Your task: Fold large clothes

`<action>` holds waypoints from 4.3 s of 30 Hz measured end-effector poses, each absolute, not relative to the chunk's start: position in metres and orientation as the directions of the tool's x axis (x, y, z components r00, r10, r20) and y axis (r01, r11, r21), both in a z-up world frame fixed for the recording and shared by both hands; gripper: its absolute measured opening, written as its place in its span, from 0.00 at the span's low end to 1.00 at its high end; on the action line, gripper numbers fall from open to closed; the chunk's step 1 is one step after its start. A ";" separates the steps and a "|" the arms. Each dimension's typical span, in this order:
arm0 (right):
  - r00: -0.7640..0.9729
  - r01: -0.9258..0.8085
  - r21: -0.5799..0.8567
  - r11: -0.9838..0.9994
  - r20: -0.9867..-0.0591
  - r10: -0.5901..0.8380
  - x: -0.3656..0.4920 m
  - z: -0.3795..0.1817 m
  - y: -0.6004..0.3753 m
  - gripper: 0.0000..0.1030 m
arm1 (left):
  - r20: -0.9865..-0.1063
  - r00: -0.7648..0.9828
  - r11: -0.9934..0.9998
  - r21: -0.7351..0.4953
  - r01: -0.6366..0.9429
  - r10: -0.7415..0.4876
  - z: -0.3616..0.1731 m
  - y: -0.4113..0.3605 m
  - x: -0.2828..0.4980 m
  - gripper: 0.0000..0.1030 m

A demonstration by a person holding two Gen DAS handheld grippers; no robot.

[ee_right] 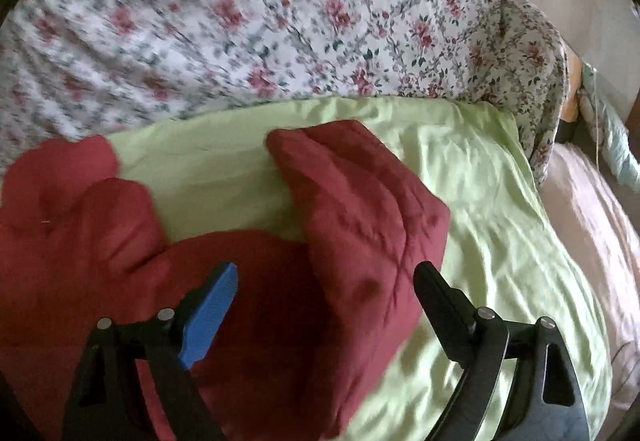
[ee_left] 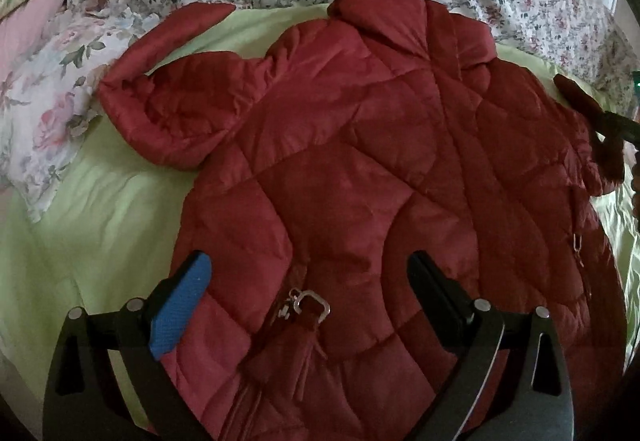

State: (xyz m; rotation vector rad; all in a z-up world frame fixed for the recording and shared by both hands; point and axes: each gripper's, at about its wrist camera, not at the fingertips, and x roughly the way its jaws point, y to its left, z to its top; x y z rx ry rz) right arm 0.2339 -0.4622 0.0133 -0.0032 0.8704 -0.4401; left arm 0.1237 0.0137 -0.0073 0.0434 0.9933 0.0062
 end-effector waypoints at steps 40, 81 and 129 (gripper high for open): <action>0.485 -0.462 0.219 0.859 -0.749 0.452 0.166 -0.031 -0.187 0.22 | -0.818 0.451 0.925 -0.378 0.047 -0.357 -0.008 0.051 0.191 0.98; 0.605 -0.031 0.128 0.991 -0.787 0.120 0.207 -0.054 -0.287 0.67 | -0.813 0.546 0.976 -0.119 0.183 -0.202 -0.016 -0.003 0.210 0.18; 0.600 -0.063 0.268 0.961 -0.759 0.251 0.156 -0.018 -0.282 0.69 | -0.805 0.593 1.000 -0.019 0.004 -0.018 -0.016 0.059 0.200 0.51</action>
